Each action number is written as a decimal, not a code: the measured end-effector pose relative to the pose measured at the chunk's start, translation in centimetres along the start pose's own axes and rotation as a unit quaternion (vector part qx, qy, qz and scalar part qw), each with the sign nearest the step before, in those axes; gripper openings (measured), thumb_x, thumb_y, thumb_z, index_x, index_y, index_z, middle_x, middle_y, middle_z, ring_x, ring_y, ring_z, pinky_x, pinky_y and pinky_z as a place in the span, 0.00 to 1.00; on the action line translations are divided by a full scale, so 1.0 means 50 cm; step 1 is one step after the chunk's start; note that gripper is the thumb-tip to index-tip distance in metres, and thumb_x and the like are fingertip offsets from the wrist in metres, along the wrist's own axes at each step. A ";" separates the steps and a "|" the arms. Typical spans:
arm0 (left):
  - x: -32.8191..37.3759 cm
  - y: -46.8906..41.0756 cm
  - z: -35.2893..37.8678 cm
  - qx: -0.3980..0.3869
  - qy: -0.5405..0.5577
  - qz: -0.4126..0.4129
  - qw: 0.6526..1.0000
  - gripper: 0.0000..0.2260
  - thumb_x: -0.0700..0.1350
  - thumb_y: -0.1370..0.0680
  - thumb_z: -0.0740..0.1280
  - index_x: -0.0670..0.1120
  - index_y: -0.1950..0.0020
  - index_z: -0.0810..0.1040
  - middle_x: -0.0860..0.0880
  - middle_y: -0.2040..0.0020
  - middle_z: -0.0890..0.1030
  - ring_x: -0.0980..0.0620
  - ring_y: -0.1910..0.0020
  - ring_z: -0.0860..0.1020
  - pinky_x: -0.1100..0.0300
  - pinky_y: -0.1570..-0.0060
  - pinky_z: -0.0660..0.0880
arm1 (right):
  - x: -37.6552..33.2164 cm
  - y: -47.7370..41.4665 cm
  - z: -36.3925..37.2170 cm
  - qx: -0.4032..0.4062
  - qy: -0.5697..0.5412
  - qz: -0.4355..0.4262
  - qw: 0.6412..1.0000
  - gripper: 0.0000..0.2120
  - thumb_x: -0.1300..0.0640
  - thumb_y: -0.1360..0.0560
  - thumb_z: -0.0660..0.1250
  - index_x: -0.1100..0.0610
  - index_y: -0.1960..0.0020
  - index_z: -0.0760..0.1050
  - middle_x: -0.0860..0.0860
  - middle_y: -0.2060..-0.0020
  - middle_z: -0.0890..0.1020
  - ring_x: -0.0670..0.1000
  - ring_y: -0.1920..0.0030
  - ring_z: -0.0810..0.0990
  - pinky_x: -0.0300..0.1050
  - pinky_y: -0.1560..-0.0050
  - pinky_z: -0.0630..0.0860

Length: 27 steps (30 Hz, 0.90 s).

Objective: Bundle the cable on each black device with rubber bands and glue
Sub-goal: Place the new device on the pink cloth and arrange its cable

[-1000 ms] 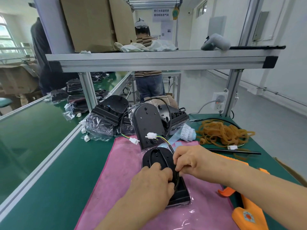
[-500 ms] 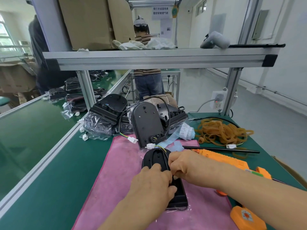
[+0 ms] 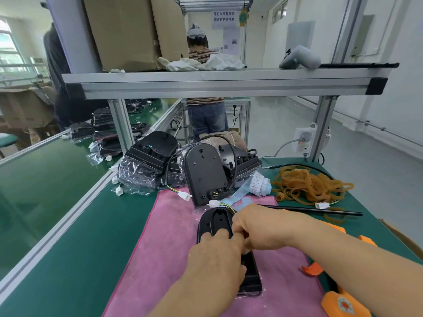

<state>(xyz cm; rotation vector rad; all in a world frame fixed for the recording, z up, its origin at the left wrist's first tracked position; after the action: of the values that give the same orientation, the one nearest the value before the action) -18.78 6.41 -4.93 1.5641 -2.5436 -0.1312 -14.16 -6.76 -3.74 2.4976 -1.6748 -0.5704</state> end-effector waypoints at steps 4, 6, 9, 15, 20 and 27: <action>0.001 0.004 0.008 0.011 -0.002 0.009 1.000 0.22 0.53 0.19 0.62 0.55 0.27 0.61 0.48 0.38 0.68 0.44 0.39 0.68 0.53 0.55 0.67 | 0.011 0.011 0.002 -0.004 -0.092 0.018 0.996 0.07 0.56 0.29 0.74 0.49 0.63 0.78 0.49 0.57 0.82 0.44 0.60 0.77 0.46 0.54 0.78; 0.001 0.002 0.008 0.012 -0.005 0.013 1.000 0.19 0.52 0.19 0.61 0.55 0.29 0.63 0.48 0.39 0.68 0.44 0.39 0.68 0.54 0.55 0.67 | 0.020 0.020 0.003 -0.003 -0.160 0.031 0.987 0.05 0.56 0.30 0.75 0.49 0.61 0.81 0.49 0.56 0.83 0.42 0.60 0.78 0.46 0.51 0.78; 0.001 -0.001 0.006 0.012 -0.011 0.018 1.000 0.19 0.52 0.19 0.61 0.54 0.29 0.63 0.48 0.39 0.68 0.44 0.39 0.68 0.54 0.55 0.66 | 0.023 0.019 0.005 0.001 -0.172 0.035 0.984 0.03 0.56 0.31 0.75 0.50 0.60 0.82 0.49 0.56 0.83 0.41 0.60 0.78 0.46 0.51 0.79; -0.001 -0.004 -0.007 0.002 -0.026 0.026 0.999 0.17 0.52 0.20 0.62 0.53 0.32 0.66 0.48 0.40 0.70 0.43 0.40 0.70 0.54 0.54 0.65 | 0.017 0.006 0.003 -0.024 -0.113 0.056 0.992 0.11 0.58 0.30 0.74 0.48 0.66 0.74 0.43 0.66 0.78 0.41 0.66 0.73 0.37 0.63 0.71; 0.001 -0.009 -0.019 -0.005 -0.043 0.035 0.998 0.15 0.51 0.20 0.63 0.51 0.35 0.70 0.48 0.39 0.72 0.43 0.40 0.71 0.54 0.54 0.65 | 0.003 -0.020 -0.002 -0.065 -0.066 0.071 0.993 0.14 0.59 0.31 0.76 0.50 0.67 0.72 0.44 0.69 0.76 0.44 0.67 0.73 0.39 0.64 0.71; -0.008 -0.003 0.006 0.026 0.005 0.027 0.999 0.19 0.56 0.22 0.62 0.55 0.32 0.65 0.51 0.41 0.68 0.47 0.39 0.67 0.55 0.54 0.66 | 0.013 -0.012 0.012 -0.046 -0.100 0.057 0.992 0.13 0.57 0.30 0.76 0.50 0.66 0.73 0.44 0.68 0.78 0.43 0.67 0.75 0.38 0.64 0.73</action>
<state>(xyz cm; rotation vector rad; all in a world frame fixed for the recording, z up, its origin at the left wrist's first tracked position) -18.52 6.68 -5.30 1.5087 -2.5993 -0.0521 -13.63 -7.03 -4.64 2.3295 -1.7978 -0.8906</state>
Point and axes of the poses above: each hand's wrist, its own y-axis away from the middle knuckle, its own z-axis out of the palm, x = y × z, the point moved 2 cm from there along -y, towards the middle knuckle
